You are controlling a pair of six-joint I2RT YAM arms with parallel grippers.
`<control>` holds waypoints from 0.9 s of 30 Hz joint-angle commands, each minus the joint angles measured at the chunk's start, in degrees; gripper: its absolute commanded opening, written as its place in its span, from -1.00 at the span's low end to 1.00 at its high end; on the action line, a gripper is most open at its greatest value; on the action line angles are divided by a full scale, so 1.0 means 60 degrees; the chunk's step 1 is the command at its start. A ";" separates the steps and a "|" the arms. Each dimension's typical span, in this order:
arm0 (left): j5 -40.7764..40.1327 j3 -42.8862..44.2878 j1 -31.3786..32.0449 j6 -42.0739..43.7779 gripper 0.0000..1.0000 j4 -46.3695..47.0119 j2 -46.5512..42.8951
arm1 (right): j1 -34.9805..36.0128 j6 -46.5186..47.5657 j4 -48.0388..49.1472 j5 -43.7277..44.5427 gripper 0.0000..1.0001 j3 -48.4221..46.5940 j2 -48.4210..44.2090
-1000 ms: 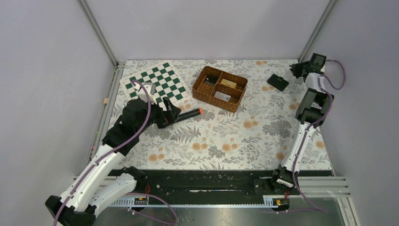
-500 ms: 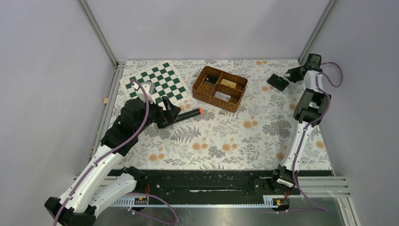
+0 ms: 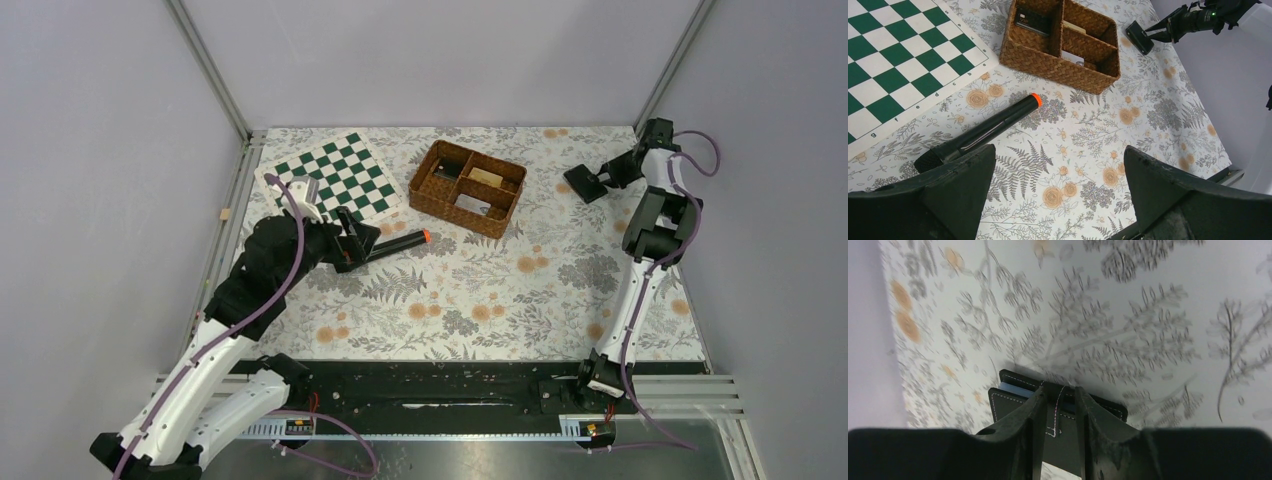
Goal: Take the credit cards out of the card holder
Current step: Move the card holder to the center of the board.
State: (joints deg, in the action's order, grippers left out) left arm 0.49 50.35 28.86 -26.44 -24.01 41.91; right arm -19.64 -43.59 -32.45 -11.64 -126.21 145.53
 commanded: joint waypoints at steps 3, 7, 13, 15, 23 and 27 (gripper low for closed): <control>0.0164 0.0241 -0.0051 -0.0051 0.96 0.0427 -0.0263 | 0.0497 0.1548 -0.1296 -0.0033 -0.32 0.0698 -0.1280; 0.0063 0.0193 -0.0050 -0.0022 0.96 0.0441 -0.0490 | 0.0932 0.2276 -0.1188 0.0132 -0.30 0.1700 -0.1938; 0.0121 0.0162 -0.0037 -0.0061 0.96 0.0457 -0.0646 | 0.1582 0.3410 -0.1318 0.0621 -0.29 0.2900 -0.2641; 0.0123 0.0151 -0.0026 -0.0062 0.96 0.0457 -0.0715 | 0.1660 0.3606 -0.1306 0.0691 -0.30 0.3480 -0.2979; 0.0067 0.0096 0.0009 -0.0104 0.96 0.0471 -0.0933 | 0.2085 0.4155 -0.1285 0.0612 -0.29 0.5457 -0.4179; 0.0109 0.0099 0.0009 -0.0135 0.96 0.0475 -0.0983 | 0.2246 0.3839 -0.1149 0.0429 -0.28 0.6513 -0.4558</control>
State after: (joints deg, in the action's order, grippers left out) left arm 0.54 50.35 28.84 -26.87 -23.88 36.82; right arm -7.86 -20.95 -38.33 -9.02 -91.66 122.78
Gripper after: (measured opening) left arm 0.981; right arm 0.361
